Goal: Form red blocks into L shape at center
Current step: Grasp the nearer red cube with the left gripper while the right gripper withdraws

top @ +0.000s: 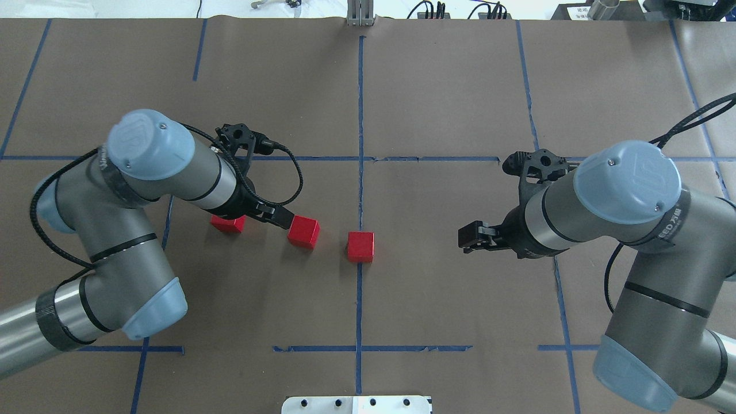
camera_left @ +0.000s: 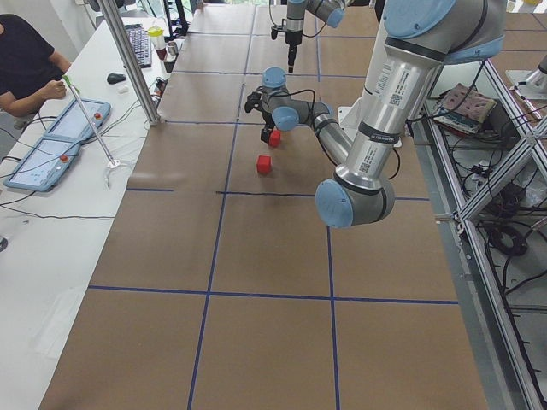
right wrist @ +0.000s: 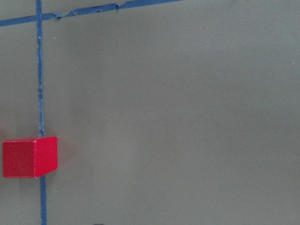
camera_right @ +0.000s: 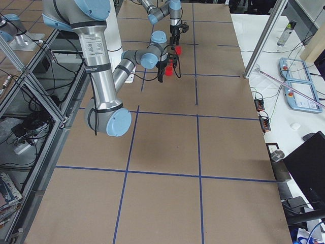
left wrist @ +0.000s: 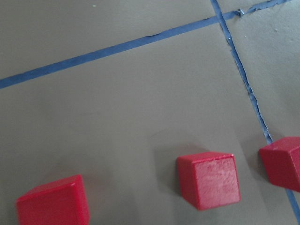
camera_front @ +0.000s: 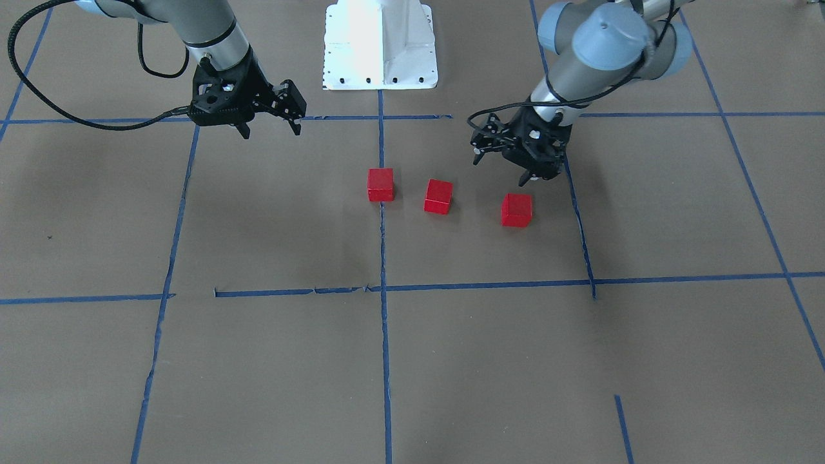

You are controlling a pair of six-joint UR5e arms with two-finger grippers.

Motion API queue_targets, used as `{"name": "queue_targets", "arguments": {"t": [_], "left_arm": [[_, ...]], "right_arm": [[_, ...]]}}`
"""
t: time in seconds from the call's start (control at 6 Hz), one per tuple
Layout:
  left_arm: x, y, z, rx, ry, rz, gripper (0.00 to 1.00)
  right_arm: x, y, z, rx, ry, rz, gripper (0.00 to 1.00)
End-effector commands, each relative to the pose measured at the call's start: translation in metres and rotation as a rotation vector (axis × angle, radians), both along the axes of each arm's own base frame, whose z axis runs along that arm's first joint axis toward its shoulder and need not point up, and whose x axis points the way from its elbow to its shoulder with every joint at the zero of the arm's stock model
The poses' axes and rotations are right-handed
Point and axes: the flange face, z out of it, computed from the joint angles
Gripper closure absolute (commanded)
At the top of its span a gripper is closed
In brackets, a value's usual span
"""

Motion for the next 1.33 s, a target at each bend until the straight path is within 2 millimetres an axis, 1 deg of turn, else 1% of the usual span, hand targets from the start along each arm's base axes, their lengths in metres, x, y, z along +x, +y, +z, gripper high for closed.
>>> {"name": "queue_targets", "arguments": {"t": [0.0, 0.17, 0.33, 0.5, 1.0, 1.17], "left_arm": [[0.038, 0.011, -0.015, -0.144, -0.058, -0.081, 0.03], [0.055, 0.019, -0.011, -0.108, -0.088, -0.145, 0.06], [0.076, 0.026, -0.029, -0.12, -0.083, -0.192, 0.05], [0.088, 0.022, -0.026, -0.126, -0.099, -0.193, 0.05], [0.097, 0.017, -0.01, -0.082, -0.139, -0.155, 0.06], [0.097, 0.017, -0.009, -0.055, -0.143, -0.133, 0.09]], "right_arm": [[0.007, 0.005, 0.005, -0.004, 0.005, 0.001, 0.0], [0.009, 0.006, 0.004, -0.003, 0.001, -0.001, 0.0], [0.009, 0.006, 0.003, -0.006, -0.001, 0.002, 0.0], [0.009, 0.006, 0.004, -0.015, 0.0, 0.009, 0.0], [0.01, 0.006, 0.005, -0.015, 0.002, 0.01, 0.0], [0.01, 0.006, 0.004, -0.014, 0.001, 0.01, 0.0]]}}
